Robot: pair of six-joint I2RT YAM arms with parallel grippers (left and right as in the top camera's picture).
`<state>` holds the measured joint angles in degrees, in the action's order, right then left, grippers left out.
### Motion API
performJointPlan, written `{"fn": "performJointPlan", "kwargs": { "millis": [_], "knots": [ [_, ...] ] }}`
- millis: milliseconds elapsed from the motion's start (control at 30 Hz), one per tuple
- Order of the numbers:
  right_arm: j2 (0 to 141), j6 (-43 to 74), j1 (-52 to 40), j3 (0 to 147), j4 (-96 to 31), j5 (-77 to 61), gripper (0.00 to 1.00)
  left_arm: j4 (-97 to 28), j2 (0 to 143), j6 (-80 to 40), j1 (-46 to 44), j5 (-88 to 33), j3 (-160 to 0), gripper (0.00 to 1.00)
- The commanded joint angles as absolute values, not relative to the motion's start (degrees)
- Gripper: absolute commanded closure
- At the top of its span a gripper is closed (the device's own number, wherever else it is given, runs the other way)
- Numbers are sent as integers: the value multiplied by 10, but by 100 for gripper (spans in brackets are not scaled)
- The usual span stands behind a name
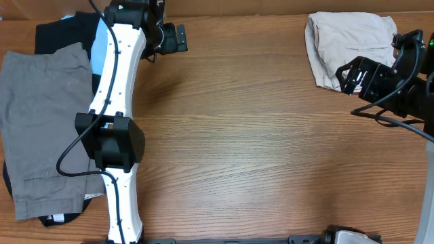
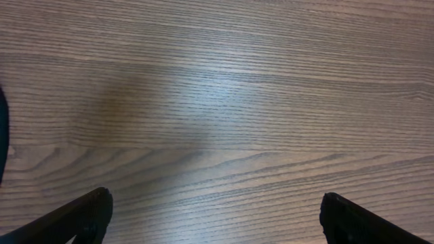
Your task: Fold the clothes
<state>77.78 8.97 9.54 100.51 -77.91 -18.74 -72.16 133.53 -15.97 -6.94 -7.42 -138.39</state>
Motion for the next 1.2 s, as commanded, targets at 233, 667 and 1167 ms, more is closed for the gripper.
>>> {"fn": "performJointPlan", "kwargs": {
  "millis": [233, 667, 1167],
  "knots": [
    [769, 90, 93, 1013, -746, -196, 0, -721, 1334, -148, -72, -69, -1395, 0],
    [768, 94, 75, 1013, -713, -220, 0, -721, 1334, -148, -72, -69, -1395, 0],
    [664, 94, 75, 908, -547, -116, 0, -721, 1334, -148, -72, -69, -1395, 0]
  ]
}}
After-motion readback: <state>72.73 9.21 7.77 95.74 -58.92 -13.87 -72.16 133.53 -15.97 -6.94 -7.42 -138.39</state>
